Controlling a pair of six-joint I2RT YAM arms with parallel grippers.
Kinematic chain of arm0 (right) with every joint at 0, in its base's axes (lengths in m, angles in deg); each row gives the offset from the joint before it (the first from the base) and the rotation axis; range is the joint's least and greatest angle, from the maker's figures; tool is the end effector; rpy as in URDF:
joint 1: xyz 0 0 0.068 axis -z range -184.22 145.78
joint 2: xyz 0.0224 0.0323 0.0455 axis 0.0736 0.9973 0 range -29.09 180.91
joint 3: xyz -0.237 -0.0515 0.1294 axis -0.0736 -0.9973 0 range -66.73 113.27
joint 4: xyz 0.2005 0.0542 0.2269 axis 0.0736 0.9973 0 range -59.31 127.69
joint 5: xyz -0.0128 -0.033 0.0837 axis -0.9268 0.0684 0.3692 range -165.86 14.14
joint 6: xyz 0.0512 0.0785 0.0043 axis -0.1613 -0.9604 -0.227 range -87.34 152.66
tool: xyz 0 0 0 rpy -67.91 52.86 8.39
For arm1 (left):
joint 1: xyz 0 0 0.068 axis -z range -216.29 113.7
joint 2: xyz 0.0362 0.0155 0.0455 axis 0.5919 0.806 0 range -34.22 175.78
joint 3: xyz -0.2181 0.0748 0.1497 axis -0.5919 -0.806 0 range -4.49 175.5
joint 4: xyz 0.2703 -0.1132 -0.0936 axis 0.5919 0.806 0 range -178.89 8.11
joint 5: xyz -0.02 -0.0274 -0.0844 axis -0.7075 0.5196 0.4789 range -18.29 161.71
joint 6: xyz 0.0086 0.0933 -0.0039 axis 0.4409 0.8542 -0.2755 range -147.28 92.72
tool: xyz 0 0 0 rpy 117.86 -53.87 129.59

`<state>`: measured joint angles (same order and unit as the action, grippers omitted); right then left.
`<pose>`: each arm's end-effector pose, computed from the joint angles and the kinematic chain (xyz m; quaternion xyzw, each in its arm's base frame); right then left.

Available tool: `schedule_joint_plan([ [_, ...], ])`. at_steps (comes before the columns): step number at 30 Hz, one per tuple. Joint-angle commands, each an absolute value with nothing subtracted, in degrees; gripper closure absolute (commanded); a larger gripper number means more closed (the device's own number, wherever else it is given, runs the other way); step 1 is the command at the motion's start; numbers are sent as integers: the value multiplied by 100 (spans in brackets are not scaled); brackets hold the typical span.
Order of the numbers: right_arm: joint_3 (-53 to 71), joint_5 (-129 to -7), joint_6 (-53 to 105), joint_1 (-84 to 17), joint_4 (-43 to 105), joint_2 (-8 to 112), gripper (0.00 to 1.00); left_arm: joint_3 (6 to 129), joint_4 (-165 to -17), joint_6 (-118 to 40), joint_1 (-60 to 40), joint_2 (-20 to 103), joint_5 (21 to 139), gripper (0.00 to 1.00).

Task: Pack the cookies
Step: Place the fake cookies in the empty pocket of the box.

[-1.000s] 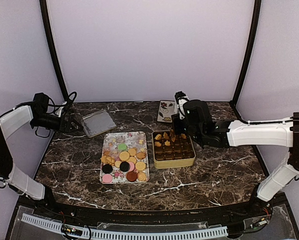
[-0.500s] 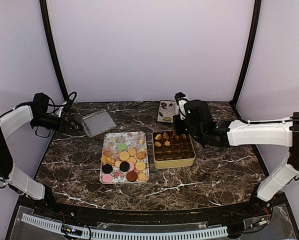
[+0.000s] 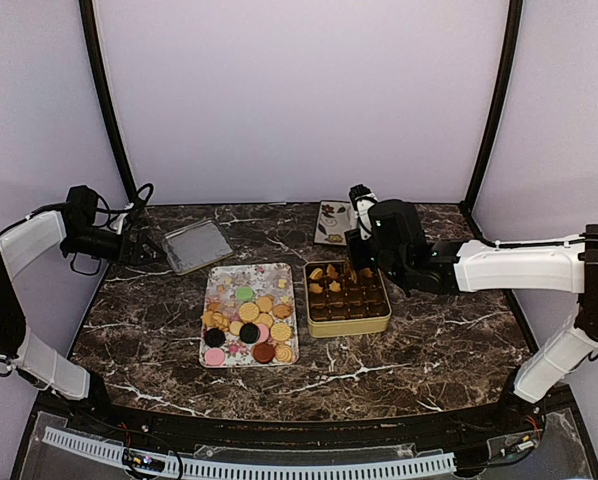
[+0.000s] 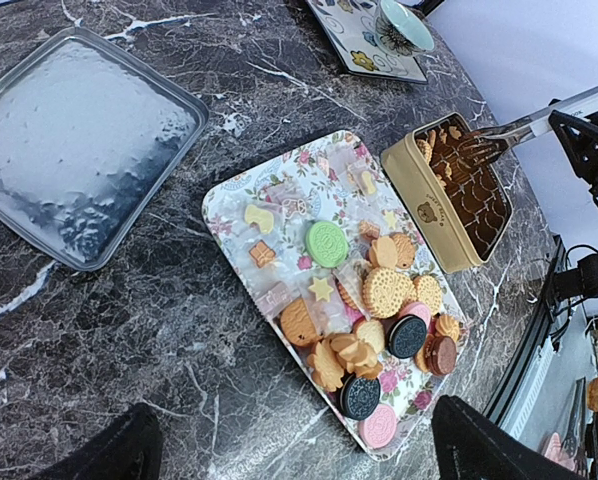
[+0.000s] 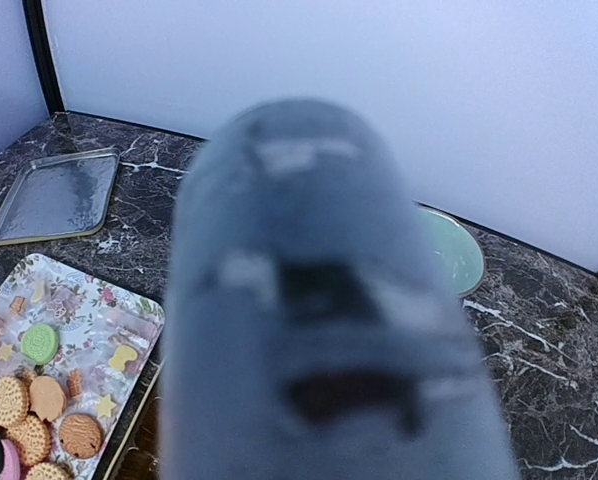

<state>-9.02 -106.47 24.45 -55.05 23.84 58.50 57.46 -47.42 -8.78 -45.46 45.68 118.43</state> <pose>0.3041 0.3049 0.2277 -0.1566 0.8024 0.0706 0.5716 0.3440 -0.0069 0.2284 0.1763 0.8741 -0.3135 0.3265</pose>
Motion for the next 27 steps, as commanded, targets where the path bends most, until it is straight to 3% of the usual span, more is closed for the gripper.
schedule_joint_plan([
  [1,-916,-10717,2447,-5449,2042,5839,66,5837,-4644,-889,-4572,4471,11912,4],
  [6,-908,-10744,2462,-5440,2118,5812,61,5826,-4637,-888,-4576,4462,11931,4],
  [16,-697,-10546,2477,-5517,2108,5474,65,5843,-4631,-884,-4576,4469,11913,4],
  [27,676,-10395,2655,-6697,2077,6406,67,5843,-4612,-911,-4578,4510,11807,4],
])
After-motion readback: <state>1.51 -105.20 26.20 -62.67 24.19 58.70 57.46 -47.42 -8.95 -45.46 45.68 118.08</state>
